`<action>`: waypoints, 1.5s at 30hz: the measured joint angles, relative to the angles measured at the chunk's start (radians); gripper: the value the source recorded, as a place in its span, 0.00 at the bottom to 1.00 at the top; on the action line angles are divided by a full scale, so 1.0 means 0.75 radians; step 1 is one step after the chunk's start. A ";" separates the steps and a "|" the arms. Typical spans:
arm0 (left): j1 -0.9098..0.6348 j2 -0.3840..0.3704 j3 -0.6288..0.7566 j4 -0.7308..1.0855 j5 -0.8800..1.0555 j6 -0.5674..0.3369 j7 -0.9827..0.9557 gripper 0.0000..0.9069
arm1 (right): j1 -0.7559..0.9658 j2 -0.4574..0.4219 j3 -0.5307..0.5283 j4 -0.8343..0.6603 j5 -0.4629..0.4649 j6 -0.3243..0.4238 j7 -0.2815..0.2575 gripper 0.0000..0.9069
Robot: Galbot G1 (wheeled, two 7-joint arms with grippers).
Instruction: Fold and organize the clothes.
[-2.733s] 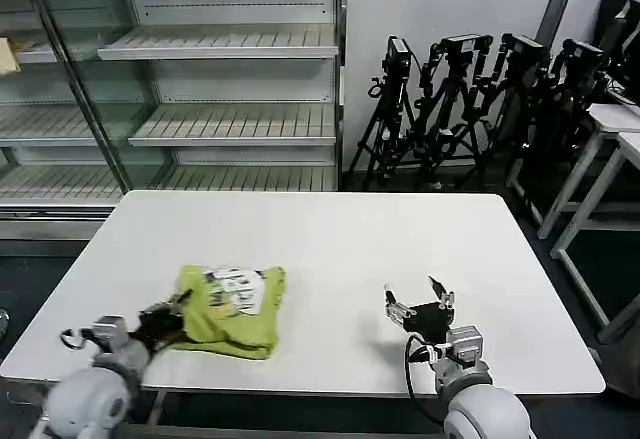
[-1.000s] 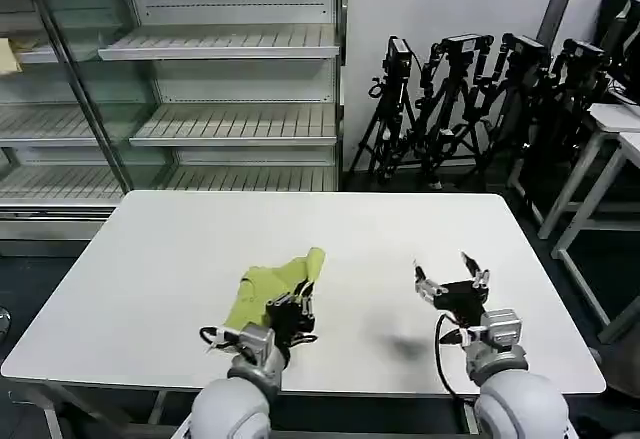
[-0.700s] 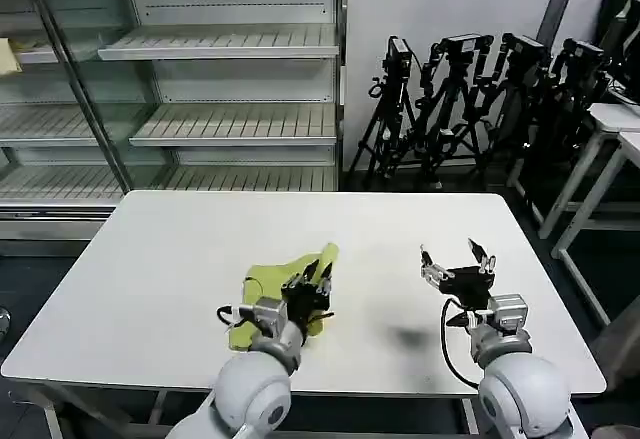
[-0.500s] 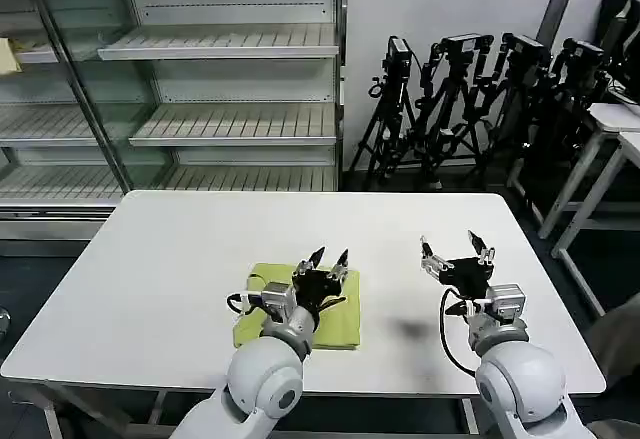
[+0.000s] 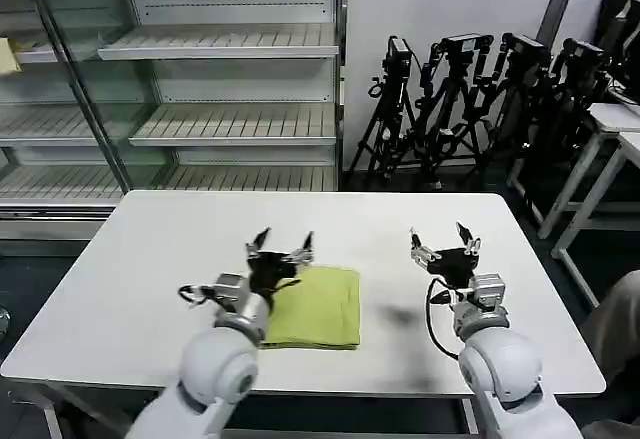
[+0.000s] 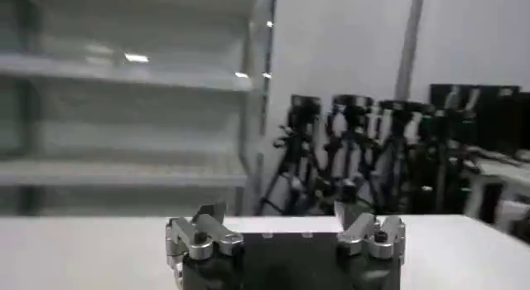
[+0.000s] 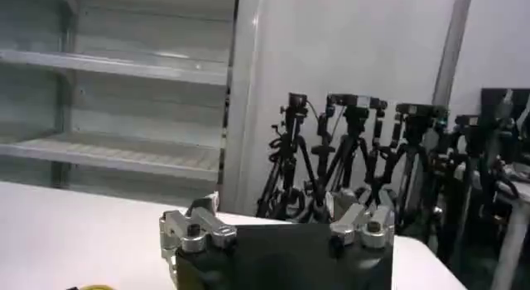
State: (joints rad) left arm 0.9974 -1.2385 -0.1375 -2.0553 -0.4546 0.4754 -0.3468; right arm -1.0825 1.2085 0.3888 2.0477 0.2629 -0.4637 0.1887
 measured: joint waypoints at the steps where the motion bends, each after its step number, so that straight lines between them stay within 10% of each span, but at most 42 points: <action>1: 0.019 0.015 -0.036 0.001 0.022 -0.016 0.029 1.00 | 0.005 0.006 -0.008 -0.011 -0.007 0.011 -0.001 1.00; 19: 0.287 0.061 -0.498 0.074 0.251 -0.330 0.447 1.00 | 0.034 0.040 -0.053 -0.148 -0.102 0.162 -0.031 1.00; 45: 0.336 0.061 -0.629 0.134 0.335 -0.475 0.635 1.00 | 0.036 0.072 -0.046 -0.177 -0.207 0.256 -0.067 1.00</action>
State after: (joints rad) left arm 1.2493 -1.1929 -0.6091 -1.9546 -0.2034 0.1194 0.1294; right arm -1.0555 1.2625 0.3540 1.9146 0.1073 -0.2720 0.1386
